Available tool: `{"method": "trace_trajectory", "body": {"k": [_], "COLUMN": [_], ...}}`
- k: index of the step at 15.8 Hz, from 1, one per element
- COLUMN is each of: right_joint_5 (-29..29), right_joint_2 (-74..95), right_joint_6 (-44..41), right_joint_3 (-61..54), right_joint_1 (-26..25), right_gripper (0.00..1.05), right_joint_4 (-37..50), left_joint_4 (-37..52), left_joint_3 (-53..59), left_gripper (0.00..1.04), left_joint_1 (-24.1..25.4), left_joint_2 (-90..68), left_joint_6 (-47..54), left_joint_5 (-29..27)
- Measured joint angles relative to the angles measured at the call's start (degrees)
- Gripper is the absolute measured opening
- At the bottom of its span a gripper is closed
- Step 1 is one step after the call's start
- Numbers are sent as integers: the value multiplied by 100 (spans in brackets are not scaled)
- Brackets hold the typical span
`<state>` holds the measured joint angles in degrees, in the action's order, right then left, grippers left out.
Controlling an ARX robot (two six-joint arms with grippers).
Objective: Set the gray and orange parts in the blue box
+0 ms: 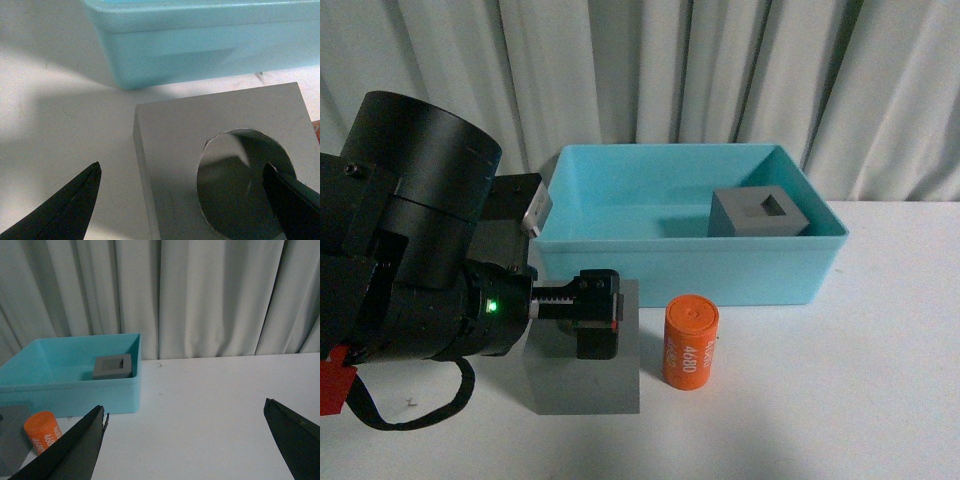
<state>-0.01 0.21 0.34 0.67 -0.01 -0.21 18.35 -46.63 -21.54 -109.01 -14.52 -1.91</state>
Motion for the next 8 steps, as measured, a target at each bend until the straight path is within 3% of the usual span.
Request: {"method": "trace_trajectory", "body": {"k": [2,8], "right_joint_5": [0,0], "right_joint_2": [0,0], "right_joint_6": [0,2], "right_joint_3": [0,0], "right_joint_1": [0,0], "right_gripper": [98,98], "right_joint_4": [0,0], "left_joint_4": [20,61], "left_joint_3": [0,26], "left_gripper": [98,39], "left_joint_1": [0,-4], "left_joint_2": [-15,2], "left_joint_6": [2,-33], "left_joint_5": [2,20]}}
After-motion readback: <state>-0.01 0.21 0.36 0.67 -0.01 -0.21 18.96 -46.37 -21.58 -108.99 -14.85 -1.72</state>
